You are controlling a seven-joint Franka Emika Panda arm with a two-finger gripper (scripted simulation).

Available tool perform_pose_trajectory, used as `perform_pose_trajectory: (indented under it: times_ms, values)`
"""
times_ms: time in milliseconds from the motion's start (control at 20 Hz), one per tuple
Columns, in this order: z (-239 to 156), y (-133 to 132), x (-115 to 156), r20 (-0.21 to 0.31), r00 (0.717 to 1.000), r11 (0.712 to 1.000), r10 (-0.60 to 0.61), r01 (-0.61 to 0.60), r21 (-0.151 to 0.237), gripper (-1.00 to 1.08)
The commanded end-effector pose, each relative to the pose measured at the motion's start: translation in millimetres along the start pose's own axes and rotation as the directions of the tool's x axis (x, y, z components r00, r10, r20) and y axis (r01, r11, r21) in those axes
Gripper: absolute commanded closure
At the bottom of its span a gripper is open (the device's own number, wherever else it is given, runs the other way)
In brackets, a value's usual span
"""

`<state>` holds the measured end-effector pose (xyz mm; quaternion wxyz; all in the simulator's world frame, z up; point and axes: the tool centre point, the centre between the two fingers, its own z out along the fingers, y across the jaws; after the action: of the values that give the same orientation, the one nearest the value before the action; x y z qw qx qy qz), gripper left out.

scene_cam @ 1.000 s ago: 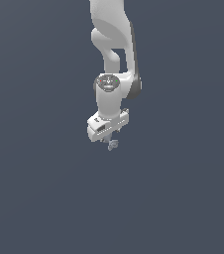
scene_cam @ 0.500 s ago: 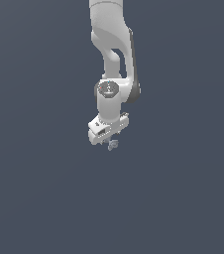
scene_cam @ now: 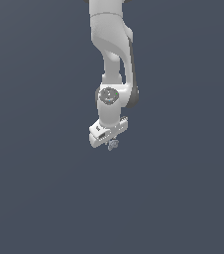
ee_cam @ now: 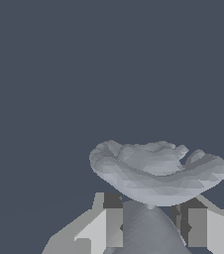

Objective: Pick up the object and move it to a goal position.

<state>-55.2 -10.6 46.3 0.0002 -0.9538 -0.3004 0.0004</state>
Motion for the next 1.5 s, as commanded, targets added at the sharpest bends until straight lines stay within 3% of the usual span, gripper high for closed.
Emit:
perform_pose_trajectory:
  times_ms: [0, 800, 1450]
  values:
    - [0.3, 0.2, 0.3, -0.001, 1.0, 1.0, 0.0, 0.0, 0.0, 1.08]
    - [-14.9, 1.2, -4.0, -0.001, 1.0, 1.0, 0.0, 0.0, -0.001, 1.08]
    - [-105.8, 6.1, -29.9, -0.001, 1.0, 1.0, -0.001, 0.001, -0.001, 1.08]
